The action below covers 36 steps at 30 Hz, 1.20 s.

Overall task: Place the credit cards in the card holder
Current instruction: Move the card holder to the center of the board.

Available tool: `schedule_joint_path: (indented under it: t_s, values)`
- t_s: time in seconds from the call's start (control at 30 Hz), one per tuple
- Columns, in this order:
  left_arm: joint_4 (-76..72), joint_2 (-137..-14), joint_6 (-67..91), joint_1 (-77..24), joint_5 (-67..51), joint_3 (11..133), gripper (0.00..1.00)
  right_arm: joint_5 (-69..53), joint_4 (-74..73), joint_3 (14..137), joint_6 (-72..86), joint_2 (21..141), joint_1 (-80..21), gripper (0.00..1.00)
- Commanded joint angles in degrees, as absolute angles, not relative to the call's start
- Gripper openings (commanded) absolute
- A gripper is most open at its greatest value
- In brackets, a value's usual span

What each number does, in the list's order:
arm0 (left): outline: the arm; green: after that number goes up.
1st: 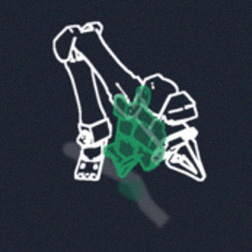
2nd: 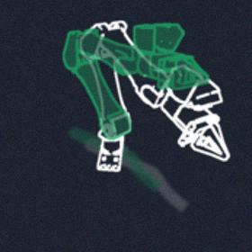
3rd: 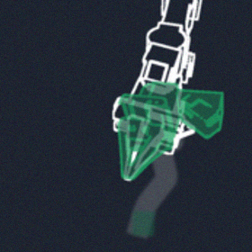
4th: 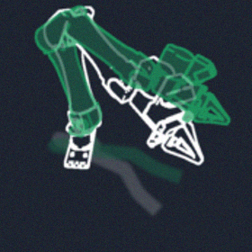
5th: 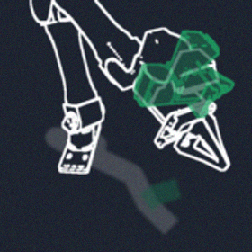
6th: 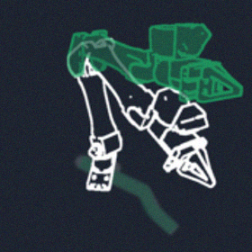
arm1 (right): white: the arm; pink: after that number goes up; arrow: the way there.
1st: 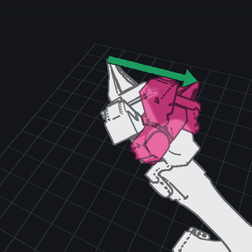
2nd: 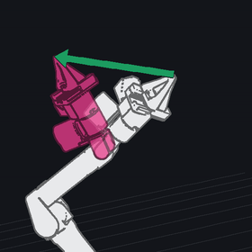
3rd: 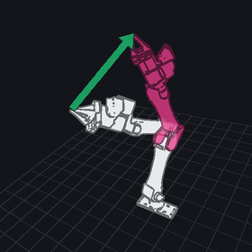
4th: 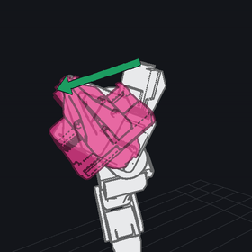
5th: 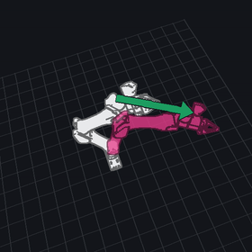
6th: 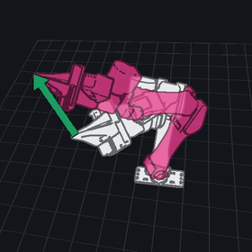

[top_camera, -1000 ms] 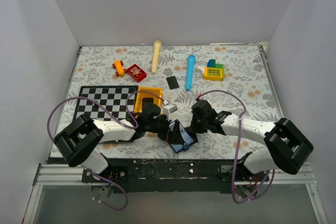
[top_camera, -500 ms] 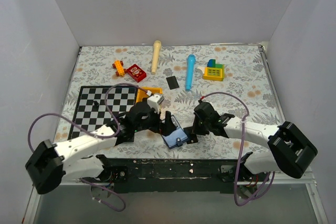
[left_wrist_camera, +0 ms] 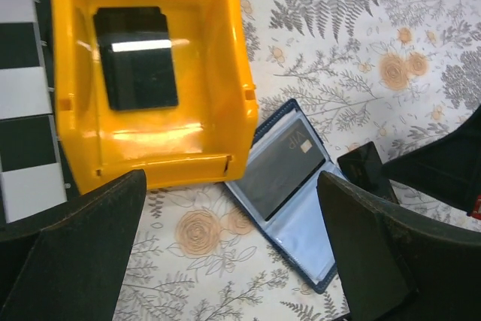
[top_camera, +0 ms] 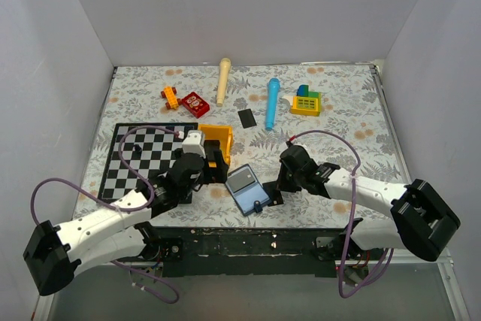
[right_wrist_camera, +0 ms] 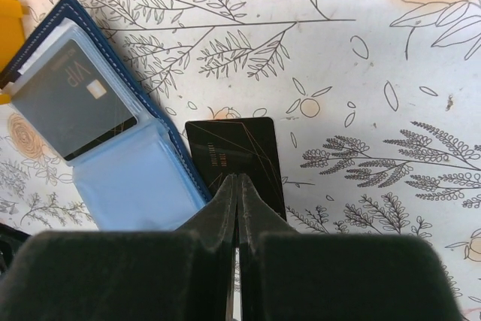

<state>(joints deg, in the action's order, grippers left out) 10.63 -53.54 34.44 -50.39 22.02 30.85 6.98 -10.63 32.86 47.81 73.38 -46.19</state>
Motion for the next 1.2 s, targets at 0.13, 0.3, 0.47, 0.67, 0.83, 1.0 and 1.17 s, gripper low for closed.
schedule_joint_path:
  t_s: [0.13,0.3,0.47,0.67,0.83,1.0,1.17]
  values:
    - [22.8,-42.9,36.2,-51.1,44.1,41.0,0.98,8.5,-12.7,34.8,46.9,71.3,-46.0,0.01]
    - [3.1,-37.4,36.3,-51.8,22.9,25.1,0.98,9.1,-12.1,35.2,46.6,71.2,-46.0,0.01]
    - [32.8,-58.1,34.2,-51.8,28.7,50.6,0.98,9.1,-12.5,35.3,46.1,71.0,-46.0,0.01]
    - [46.4,-65.7,38.6,-51.9,43.9,57.1,0.98,8.6,-11.5,34.5,46.2,70.8,-46.0,0.01]
    - [28.3,-57.1,28.8,-51.3,16.0,49.7,0.95,9.5,-11.8,33.8,46.2,69.3,-45.9,0.01]
    - [21.4,-61.2,28.5,-54.5,7.1,46.7,0.05,10.6,-12.0,33.0,46.4,67.6,-45.8,0.01]
    - [18.4,-68.8,30.6,-59.8,6.3,44.2,0.0,9.2,-9.4,32.3,46.3,68.4,-45.2,0.01]
